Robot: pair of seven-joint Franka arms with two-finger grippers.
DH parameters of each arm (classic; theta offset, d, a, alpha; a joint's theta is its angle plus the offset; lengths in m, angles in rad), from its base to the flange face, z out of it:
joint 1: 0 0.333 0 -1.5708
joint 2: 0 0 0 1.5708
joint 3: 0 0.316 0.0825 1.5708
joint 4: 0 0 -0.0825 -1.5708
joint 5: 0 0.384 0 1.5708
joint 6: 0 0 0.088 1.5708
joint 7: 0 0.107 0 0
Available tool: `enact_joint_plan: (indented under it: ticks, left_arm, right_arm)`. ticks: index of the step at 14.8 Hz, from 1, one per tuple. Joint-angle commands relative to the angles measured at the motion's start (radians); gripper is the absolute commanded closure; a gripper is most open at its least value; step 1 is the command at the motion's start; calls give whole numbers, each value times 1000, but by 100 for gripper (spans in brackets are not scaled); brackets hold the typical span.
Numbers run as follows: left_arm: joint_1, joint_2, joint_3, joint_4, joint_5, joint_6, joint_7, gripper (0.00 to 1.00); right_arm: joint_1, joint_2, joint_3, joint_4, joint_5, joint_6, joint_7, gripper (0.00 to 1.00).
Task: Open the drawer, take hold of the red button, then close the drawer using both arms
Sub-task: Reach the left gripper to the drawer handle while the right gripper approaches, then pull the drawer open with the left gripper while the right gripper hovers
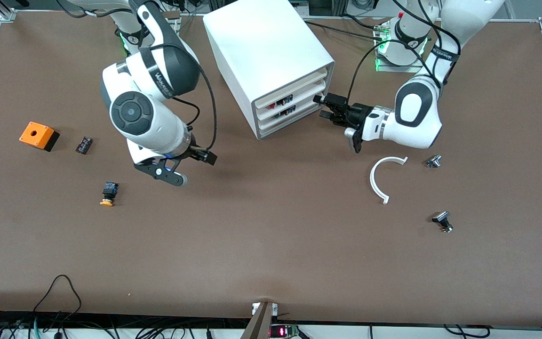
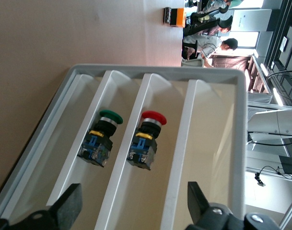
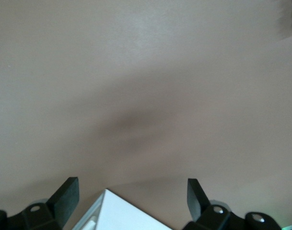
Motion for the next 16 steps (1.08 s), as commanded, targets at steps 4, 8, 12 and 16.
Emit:
enact_joint_plan:
  ticks: [4,8,12,16]
  left_arm:
    - [-12,66,-16,-7,-58,10,105,27]
    - [-17,118,-19,-7,-81,10,199,35]
    - [-43,129,-25,-16,-112,15,205,40]
    - [-71,158,-42,-46,-186,52,301,44]
  right_arm:
    - [51,94,-6,153,6,-19,150,0]
    - [68,127,-4,211,9,-19,228,0]
    - [74,156,-4,274,56,-22,297,0]
    - [74,164,-4,307,95,-20,323,0]
